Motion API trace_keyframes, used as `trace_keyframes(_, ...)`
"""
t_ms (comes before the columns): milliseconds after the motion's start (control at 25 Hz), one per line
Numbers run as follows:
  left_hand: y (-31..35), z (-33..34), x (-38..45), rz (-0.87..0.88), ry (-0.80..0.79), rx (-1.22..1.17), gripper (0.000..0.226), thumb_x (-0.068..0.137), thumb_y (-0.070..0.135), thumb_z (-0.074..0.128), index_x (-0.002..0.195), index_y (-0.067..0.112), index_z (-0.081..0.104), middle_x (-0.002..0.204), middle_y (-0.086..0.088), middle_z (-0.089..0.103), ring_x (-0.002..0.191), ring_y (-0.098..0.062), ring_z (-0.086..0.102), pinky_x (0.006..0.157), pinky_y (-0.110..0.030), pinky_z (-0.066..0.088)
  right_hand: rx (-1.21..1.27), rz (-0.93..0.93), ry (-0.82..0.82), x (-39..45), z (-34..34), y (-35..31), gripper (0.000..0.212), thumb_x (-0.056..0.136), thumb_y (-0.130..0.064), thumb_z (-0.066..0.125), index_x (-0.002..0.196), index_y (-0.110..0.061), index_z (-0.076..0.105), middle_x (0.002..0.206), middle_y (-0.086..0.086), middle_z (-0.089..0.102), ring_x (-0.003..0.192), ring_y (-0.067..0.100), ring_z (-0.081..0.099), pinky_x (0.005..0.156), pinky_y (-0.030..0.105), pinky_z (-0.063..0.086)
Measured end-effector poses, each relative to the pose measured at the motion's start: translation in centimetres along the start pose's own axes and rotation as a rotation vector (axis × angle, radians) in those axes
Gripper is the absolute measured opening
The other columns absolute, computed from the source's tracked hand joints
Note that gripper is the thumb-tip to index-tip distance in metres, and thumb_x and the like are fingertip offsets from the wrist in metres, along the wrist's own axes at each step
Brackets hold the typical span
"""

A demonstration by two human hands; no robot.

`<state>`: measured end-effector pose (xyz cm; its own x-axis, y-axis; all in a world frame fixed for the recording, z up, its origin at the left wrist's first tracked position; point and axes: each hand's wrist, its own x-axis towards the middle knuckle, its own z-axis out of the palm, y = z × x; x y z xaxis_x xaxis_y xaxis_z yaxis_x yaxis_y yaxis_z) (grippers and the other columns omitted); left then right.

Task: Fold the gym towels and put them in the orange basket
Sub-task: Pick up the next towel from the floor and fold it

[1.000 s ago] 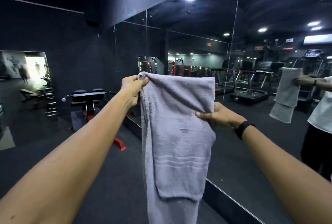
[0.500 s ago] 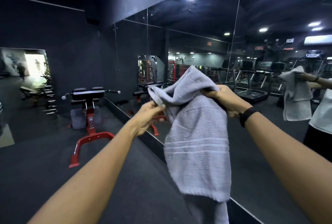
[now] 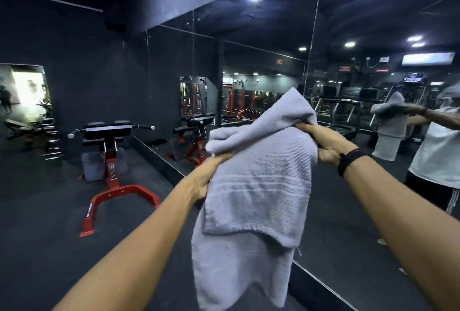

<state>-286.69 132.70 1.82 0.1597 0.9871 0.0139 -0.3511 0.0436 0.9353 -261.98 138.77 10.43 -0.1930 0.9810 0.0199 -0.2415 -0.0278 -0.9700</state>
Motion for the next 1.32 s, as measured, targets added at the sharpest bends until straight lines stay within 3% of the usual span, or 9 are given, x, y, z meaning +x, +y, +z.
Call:
trace_keyframes(120, 1.2, 1.0, 1.0, -0.080, 0.073, -0.086, 0.030, 0.091, 0.033, 0.059, 0.104, 0.007, 0.068, 0.101, -0.013, 0.070, 0.090, -0.026, 0.066, 0.089, -0.039, 0.052, -0.209, 0.126, -0.259, -1.7, -0.5, 1.8, 0.032, 0.083, -0.039, 0.065, 0.098, -0.011, 0.066, 0.070, 0.004, 0.069, 0.055, 0.013, 0.061, 0.059, 0.033, 0.052)
trace_keyframes(200, 2.1, 0.4, 1.1, -0.062, 0.129, -0.066, 0.027, 0.092, 0.031, 0.059, 0.101, 0.007, 0.067, 0.101, -0.012, 0.068, 0.088, -0.023, 0.065, 0.088, -0.036, 0.052, -0.433, 0.177, -0.348, -2.7, -0.2, 3.2, 0.017, 0.084, -0.025, 0.066, 0.088, -0.010, 0.059, 0.057, 0.000, 0.061, 0.043, 0.007, 0.053, 0.048, 0.023, 0.047)
trace_keyframes(360, 3.8, -2.4, -0.5, -0.122, 0.113, 0.298, 0.060, 0.064, 0.023, 0.086, 0.113, 0.002, 0.058, 0.101, -0.014, 0.070, 0.085, -0.022, 0.068, 0.085, -0.042, 0.056, -0.084, -0.056, 0.006, -0.4, -0.7, 4.0, 0.020, 0.089, -0.002, 0.063, 0.097, -0.012, 0.049, 0.091, 0.004, 0.059, 0.062, 0.005, 0.063, 0.045, 0.018, 0.050)
trace_keyframes(520, 4.4, -2.5, -0.6, 0.063, 0.243, 0.157, 0.071, 0.076, -0.006, 0.072, 0.133, 0.015, 0.036, 0.119, -0.016, 0.058, 0.089, -0.022, 0.063, 0.066, -0.036, 0.058, -0.074, -0.132, -0.076, 0.7, -0.9, 4.1, 0.084, 0.080, 0.005, 0.068, 0.150, -0.011, 0.023, 0.118, 0.006, 0.057, 0.092, 0.014, 0.063, 0.064, 0.023, 0.058)
trace_keyframes(680, 4.0, -2.8, -0.6, 0.170, 0.167, 0.486, 0.087, 0.052, -0.013, 0.084, 0.127, 0.019, 0.051, 0.115, -0.013, 0.060, 0.103, -0.027, 0.062, 0.083, -0.041, 0.057, -0.815, -0.219, -0.304, -0.4, -0.8, 3.9, 0.121, 0.068, 0.013, 0.077, 0.154, -0.023, 0.000, 0.133, 0.006, 0.050, 0.106, 0.016, 0.062, 0.091, 0.028, 0.053)
trace_keyframes(800, 4.1, -3.5, -0.3, 0.249, 0.262, 0.836, 0.048, 0.066, -0.005, 0.082, 0.107, 0.014, 0.065, 0.101, -0.006, 0.065, 0.096, -0.021, 0.059, 0.093, -0.039, 0.052, -0.992, -0.354, -0.140, 0.3, -0.6, 4.8, 0.093, 0.066, 0.004, 0.081, 0.146, -0.011, 0.035, 0.133, 0.007, 0.054, 0.115, 0.021, 0.057, 0.101, 0.033, 0.046)
trace_keyframes(880, 4.2, -4.1, 0.1, 0.265, 0.286, 1.023, 0.025, 0.072, 0.010, 0.082, 0.094, 0.014, 0.071, 0.094, -0.005, 0.070, 0.089, -0.020, 0.062, 0.092, -0.043, 0.052, -1.061, -0.450, -0.040, 0.6, -0.3, 5.2, 0.052, 0.069, -0.004, 0.081, 0.116, -0.011, 0.060, 0.111, 0.006, 0.064, 0.101, 0.022, 0.061, 0.086, 0.028, 0.048)
trace_keyframes(1120, 4.1, -4.0, 0.3, 0.251, 0.590, 1.322, 0.022, 0.077, 0.046, 0.075, 0.072, 0.029, 0.062, 0.090, -0.002, 0.062, 0.094, -0.024, 0.053, 0.082, -0.035, 0.046, -1.258, -0.486, 0.184, 1.9, 0.4, 5.9, 0.016, 0.089, -0.029, 0.065, 0.081, -0.020, 0.054, 0.089, 0.006, 0.060, 0.084, 0.024, 0.053, 0.072, 0.030, 0.039)
trace_keyframes(1320, 4.8, -4.1, -0.3, 0.218, 0.453, 0.657, 0.038, 0.075, 0.033, 0.080, 0.095, 0.001, 0.070, 0.090, -0.012, 0.073, 0.089, -0.024, 0.066, 0.077, -0.033, 0.053, -0.688, -0.495, -0.007, 1.3, 0.4, 5.6, 0.024, 0.093, -0.035, 0.059, 0.097, -0.012, 0.060, 0.105, 0.007, 0.066, 0.098, 0.023, 0.062, 0.089, 0.038, 0.050)
